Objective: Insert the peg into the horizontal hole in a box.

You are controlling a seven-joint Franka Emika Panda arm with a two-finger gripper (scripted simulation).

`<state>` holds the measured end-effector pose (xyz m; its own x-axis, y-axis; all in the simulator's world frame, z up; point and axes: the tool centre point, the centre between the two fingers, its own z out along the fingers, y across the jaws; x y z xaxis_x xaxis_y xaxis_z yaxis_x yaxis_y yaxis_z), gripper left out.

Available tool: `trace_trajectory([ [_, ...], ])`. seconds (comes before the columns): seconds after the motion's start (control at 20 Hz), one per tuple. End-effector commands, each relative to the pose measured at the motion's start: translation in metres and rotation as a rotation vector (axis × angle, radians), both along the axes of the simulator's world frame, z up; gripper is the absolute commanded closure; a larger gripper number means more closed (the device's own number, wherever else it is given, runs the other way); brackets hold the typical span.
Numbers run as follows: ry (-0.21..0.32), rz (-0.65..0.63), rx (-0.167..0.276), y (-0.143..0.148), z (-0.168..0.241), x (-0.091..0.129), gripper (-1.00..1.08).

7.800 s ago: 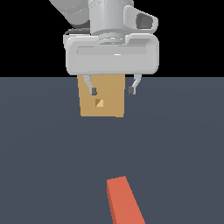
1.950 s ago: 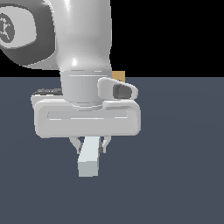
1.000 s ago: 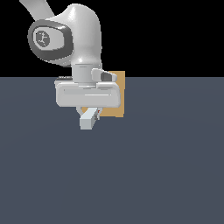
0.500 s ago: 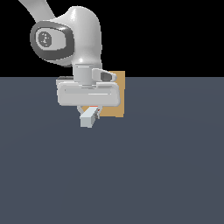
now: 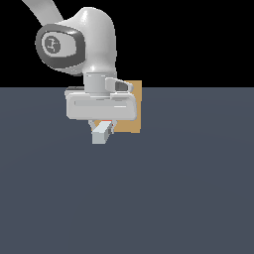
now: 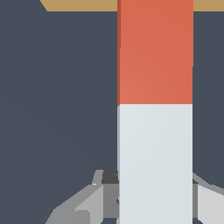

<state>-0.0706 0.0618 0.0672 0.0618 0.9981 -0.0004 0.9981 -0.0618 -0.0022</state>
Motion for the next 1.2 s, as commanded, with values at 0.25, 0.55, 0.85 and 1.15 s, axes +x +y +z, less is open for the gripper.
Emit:
trace_trajectory([
  [0.25,-0.003,0.001,0.001,0.027,0.001,0.002,1.08],
  [0.55,-0.004,0.001,0.001,0.076,0.002,0.004,1.08],
  [0.85,-0.004,0.001,0.001,0.111,0.002,0.007,1.08],
  [1.15,-0.005,0.001,0.001,0.120,0.002,0.009,1.08],
])
